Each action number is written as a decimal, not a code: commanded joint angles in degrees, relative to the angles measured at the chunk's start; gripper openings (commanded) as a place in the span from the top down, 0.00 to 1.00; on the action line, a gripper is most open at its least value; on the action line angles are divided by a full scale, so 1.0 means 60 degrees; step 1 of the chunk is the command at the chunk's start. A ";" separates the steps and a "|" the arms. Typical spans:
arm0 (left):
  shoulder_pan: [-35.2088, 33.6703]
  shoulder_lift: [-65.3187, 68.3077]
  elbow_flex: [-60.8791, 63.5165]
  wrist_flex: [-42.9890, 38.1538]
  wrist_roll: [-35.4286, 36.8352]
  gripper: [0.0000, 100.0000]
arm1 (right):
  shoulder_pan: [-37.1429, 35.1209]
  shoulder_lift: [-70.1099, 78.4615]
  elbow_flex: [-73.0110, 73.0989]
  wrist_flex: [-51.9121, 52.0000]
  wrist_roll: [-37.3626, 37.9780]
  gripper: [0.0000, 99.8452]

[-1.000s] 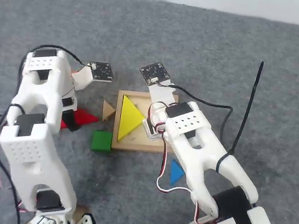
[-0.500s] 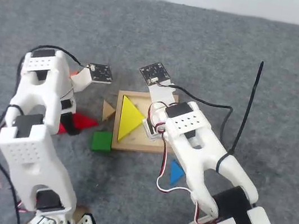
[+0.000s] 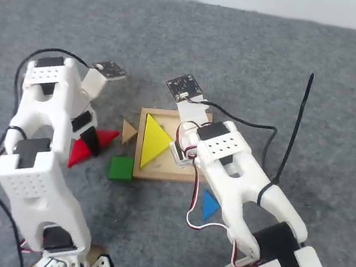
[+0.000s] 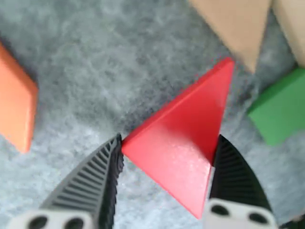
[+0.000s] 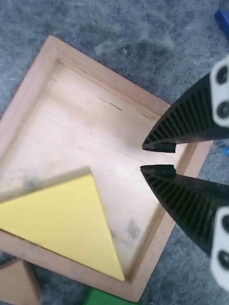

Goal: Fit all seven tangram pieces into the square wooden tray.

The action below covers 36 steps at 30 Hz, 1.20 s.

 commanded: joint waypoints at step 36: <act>0.5216 -0.1875 -0.0154 -0.1538 1.2952 0.85 | 0.3099 -0.2557 -0.0718 0.1443 -0.1612 0.94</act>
